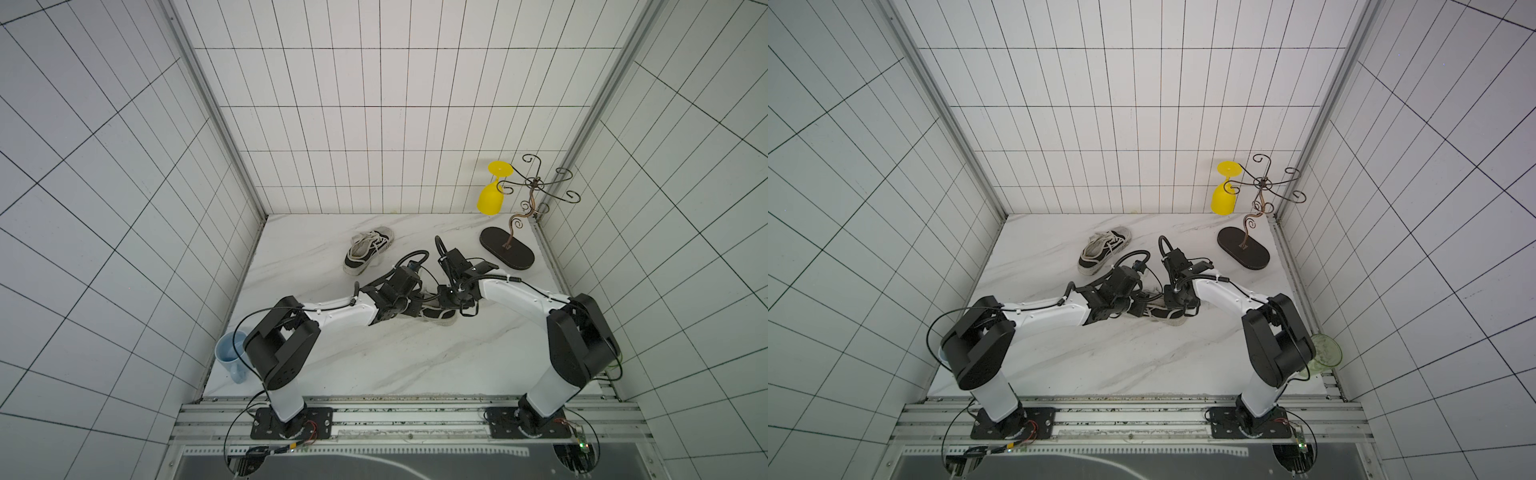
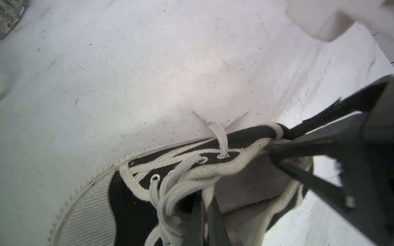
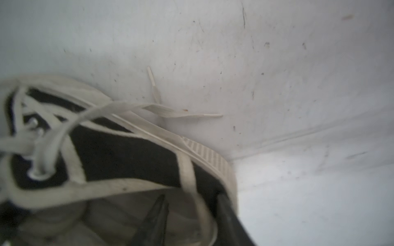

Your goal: Insert the insole into the shoe

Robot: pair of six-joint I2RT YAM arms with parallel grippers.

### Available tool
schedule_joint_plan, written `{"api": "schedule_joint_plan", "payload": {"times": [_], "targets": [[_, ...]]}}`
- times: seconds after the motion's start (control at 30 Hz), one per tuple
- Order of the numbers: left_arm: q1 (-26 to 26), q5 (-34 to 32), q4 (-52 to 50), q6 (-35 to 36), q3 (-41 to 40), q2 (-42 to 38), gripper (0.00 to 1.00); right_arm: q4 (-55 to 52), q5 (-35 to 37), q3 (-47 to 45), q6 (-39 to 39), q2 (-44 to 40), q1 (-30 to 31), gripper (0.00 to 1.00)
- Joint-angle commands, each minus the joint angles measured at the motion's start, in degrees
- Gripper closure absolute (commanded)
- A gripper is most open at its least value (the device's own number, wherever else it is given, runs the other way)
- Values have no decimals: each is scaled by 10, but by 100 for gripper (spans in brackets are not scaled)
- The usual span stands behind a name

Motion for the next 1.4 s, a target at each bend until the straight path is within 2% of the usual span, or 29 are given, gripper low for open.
{"api": "schedule_joint_plan", "payload": {"times": [0.0,0.2,0.23,0.33,0.37,0.73,0.9,1.0,1.1,1.17,1.23,1.33,1.37], "targets": [[1,-29,-30,-10,4,16,100,-95,-5,32,-2,-12,-18,69],[8,-32,-26,-15,1,9,100,-89,-21,12,-1,-15,-23,77],[8,-32,-26,-14,-1,7,100,-83,-30,10,4,-13,-24,80],[11,-36,-26,-15,-7,2,100,-76,-53,14,12,-10,-25,98],[12,-36,-27,-16,-8,-1,100,-79,-55,18,13,-8,-25,100],[2,-25,-47,-14,5,41,100,-55,-68,66,51,-83,-28,100],[-3,-9,-58,-12,16,65,100,21,-99,15,56,-129,-28,100],[-2,5,-51,-21,13,63,100,53,-76,-37,55,-146,-30,100],[-1,13,-54,-23,20,60,100,84,-91,-70,54,-171,-44,100],[-2,12,-61,-22,28,66,100,162,-123,-110,56,-215,-45,100],[-1,11,-58,-23,30,71,100,181,-124,-140,75,-237,-58,100],[2,15,-58,-26,34,82,100,194,-220,-177,90,-241,-103,100],[3,16,-57,-26,34,85,100,208,-250,-184,90,-248,-110,95]]}}
